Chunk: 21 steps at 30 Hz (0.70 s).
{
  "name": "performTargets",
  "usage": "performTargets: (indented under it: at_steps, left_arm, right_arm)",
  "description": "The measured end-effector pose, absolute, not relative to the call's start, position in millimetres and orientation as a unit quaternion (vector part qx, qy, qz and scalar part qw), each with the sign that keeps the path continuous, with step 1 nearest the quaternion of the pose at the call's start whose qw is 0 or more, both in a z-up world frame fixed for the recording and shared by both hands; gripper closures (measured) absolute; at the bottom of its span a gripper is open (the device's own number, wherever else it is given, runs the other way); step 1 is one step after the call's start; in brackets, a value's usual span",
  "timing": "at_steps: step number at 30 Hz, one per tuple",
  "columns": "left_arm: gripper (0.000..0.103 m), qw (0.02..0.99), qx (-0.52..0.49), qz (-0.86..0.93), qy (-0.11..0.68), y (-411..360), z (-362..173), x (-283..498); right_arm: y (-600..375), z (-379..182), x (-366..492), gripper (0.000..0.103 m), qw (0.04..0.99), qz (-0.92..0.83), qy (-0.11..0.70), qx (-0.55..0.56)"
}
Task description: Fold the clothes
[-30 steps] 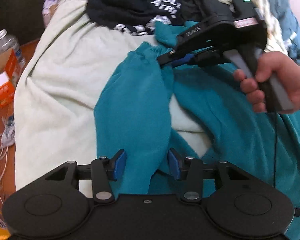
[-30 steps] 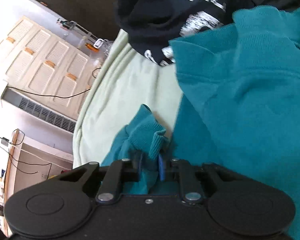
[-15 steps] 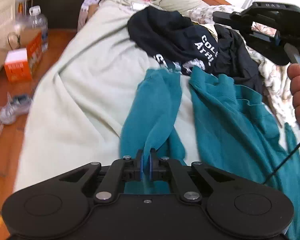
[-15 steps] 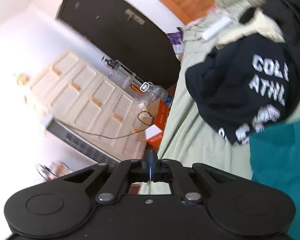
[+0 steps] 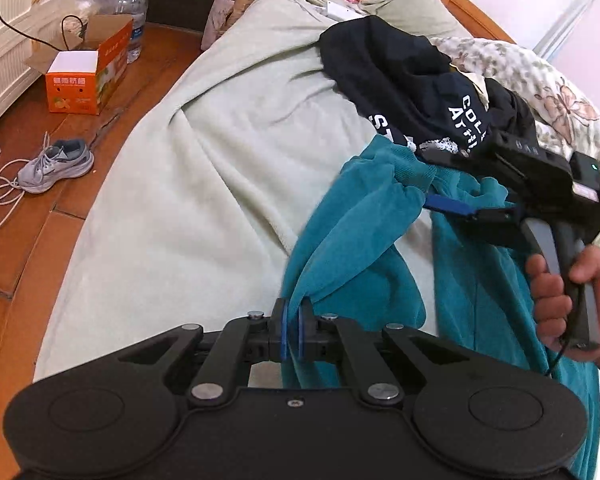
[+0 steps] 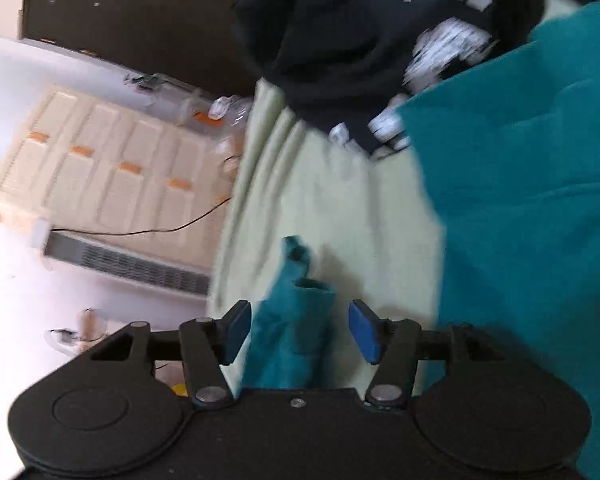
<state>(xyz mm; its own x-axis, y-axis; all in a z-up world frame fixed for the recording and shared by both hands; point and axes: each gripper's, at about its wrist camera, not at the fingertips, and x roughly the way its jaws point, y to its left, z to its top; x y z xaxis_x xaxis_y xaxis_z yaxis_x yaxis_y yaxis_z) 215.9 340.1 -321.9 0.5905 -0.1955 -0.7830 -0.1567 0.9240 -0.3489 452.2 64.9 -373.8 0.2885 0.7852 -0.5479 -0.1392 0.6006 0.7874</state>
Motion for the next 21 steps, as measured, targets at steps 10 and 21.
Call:
performTargets:
  at_steps: [10, 21]
  left_arm:
    - [0.098, 0.862, -0.218, 0.018, 0.458, 366, -333, 209]
    - [0.064, 0.881, -0.251, 0.006, 0.402, 385, -318, 256]
  right_arm:
    - [163, -334, 460, 0.042, 0.728, 0.419, 0.491, 0.230]
    - [125, -346, 474, 0.037, 0.755, 0.358, 0.515, 0.191]
